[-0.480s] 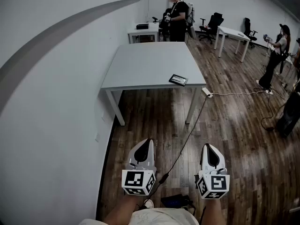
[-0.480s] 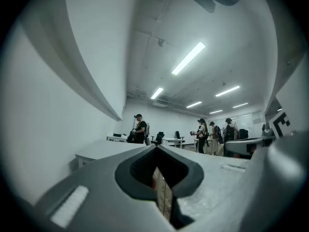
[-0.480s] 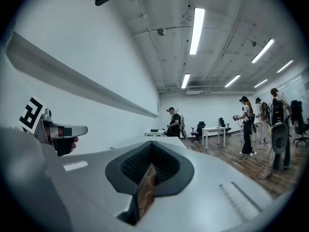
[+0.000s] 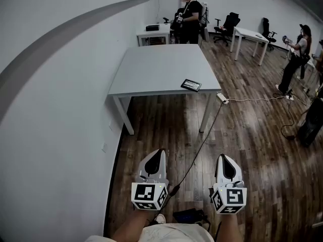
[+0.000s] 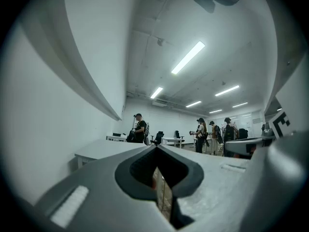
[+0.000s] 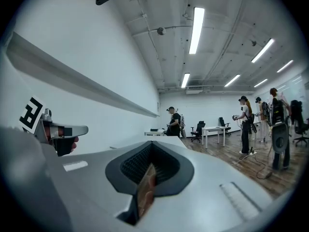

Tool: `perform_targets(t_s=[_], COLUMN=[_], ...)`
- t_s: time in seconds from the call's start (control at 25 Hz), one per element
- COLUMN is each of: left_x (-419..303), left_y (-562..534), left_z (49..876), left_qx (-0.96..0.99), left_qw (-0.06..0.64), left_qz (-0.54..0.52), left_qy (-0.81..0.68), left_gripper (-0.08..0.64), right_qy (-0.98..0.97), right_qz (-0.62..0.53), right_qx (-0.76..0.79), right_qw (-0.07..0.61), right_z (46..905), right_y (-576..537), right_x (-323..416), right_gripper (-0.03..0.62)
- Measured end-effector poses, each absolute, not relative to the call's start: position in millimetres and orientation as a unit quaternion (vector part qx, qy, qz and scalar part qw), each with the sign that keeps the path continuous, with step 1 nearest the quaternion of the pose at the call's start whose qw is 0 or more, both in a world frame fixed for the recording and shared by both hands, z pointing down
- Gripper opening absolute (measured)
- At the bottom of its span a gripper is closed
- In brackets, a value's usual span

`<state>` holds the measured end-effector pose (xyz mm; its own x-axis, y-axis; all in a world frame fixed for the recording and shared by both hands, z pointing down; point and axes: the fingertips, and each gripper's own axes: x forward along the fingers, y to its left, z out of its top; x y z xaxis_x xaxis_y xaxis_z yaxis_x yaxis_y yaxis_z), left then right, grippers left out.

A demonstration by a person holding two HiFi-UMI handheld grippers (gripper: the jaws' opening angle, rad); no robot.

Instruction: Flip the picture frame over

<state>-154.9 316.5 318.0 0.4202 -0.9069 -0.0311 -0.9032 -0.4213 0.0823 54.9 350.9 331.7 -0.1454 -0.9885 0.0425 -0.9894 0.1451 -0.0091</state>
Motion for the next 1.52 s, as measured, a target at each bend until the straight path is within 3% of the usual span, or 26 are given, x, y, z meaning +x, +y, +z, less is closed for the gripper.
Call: perform_targets(t_s=[0.28, 1.52], left_x=[-146, -48], left_y=[321, 324], left_z=[317, 316], left_qx=[0.841, 0.829], left_qw=[0.026, 0.015], left_qz=[-0.032, -0.014], left_qy=[-0.540, -0.559], left_gripper=[0.000, 0.000], right_qy=[-0.757, -0.774], right_qz=[0.050, 0.041], right_qx=[0.651, 0.632], right_qw=[-0.014, -0.010], right_z=[335, 348], right_y=[353, 350], right_x=[69, 157], right_gripper=[0.025, 0.025])
